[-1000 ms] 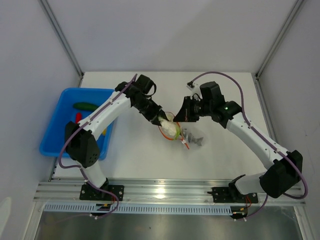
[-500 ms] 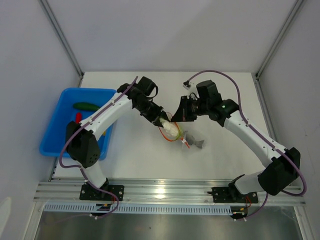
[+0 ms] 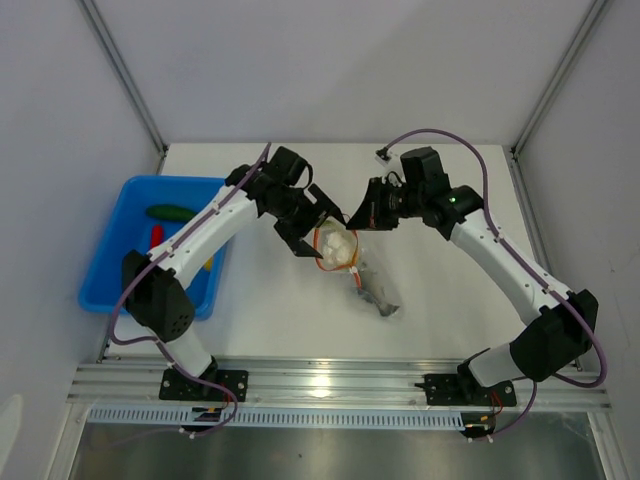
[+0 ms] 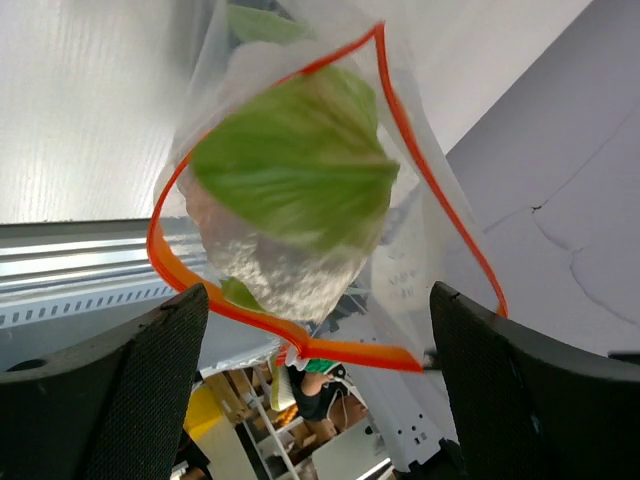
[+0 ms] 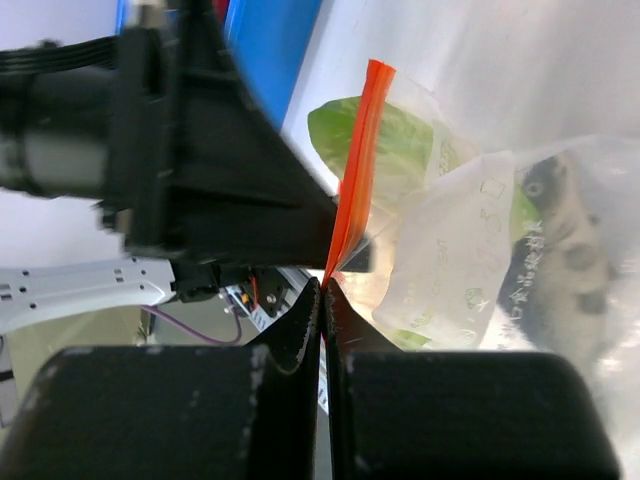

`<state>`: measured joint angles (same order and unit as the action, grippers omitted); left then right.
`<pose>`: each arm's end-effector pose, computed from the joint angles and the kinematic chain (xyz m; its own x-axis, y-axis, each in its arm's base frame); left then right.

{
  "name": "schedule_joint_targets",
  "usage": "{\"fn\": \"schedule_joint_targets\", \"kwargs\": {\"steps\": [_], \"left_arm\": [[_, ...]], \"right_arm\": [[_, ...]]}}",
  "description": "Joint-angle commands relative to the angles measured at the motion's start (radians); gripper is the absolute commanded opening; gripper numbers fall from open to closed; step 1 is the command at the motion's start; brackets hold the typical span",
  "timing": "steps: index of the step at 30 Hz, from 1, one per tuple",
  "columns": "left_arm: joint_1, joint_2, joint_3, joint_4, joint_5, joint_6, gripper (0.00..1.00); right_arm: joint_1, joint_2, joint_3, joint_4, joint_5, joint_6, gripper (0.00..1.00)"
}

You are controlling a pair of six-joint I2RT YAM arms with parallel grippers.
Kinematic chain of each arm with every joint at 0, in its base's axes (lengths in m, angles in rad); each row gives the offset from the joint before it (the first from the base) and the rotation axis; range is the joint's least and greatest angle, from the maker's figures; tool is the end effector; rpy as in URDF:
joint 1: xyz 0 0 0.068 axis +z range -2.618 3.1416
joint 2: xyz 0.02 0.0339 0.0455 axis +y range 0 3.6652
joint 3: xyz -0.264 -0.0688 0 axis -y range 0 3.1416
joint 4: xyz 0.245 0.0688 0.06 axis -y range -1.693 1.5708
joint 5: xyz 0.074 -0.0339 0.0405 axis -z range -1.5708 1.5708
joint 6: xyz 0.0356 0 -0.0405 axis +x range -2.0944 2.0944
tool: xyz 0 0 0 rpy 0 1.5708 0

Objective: Place the food in the zip-top bag and seal the zipper
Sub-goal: Place the fake vegetable in the zipper food storage bag.

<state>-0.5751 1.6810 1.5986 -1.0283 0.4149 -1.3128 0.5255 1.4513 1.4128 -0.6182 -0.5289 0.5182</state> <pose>0.2821 -0.1999 0.3200 -0.8184 -0.5240 0.2359 -0.5617 0.6423 -0.5215 0.2666 0.1754 0.3622 -0.8446 0.0046 -0.5354 -0.4150 0.6264 0.6599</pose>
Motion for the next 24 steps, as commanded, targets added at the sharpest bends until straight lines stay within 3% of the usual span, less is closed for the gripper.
{"fn": "schedule_joint_targets", "kwargs": {"steps": [1, 7, 10, 19, 24], "left_arm": [[0.001, -0.063, 0.093, -0.064, -0.053, 0.125, 0.91], [0.001, -0.141, 0.049, -0.119, -0.177, 0.188, 0.89], [0.003, -0.182, 0.006, -0.107, -0.209, 0.214, 0.83], [0.000, -0.175, -0.106, -0.019, -0.116, 0.234, 0.66], [0.006, -0.220, -0.109, 0.023, -0.154, 0.256, 0.64]], "right_arm": [[-0.030, -0.037, 0.014, 0.031, -0.057, 0.034, 0.00], [-0.041, -0.046, 0.003, 0.035, -0.068, 0.045, 0.00], [-0.047, -0.049, 0.005, 0.035, -0.072, 0.049, 0.00], [-0.047, -0.052, 0.008, 0.049, -0.083, 0.069, 0.00], [-0.051, -0.063, 0.003, 0.032, -0.068, 0.062, 0.00]]}}
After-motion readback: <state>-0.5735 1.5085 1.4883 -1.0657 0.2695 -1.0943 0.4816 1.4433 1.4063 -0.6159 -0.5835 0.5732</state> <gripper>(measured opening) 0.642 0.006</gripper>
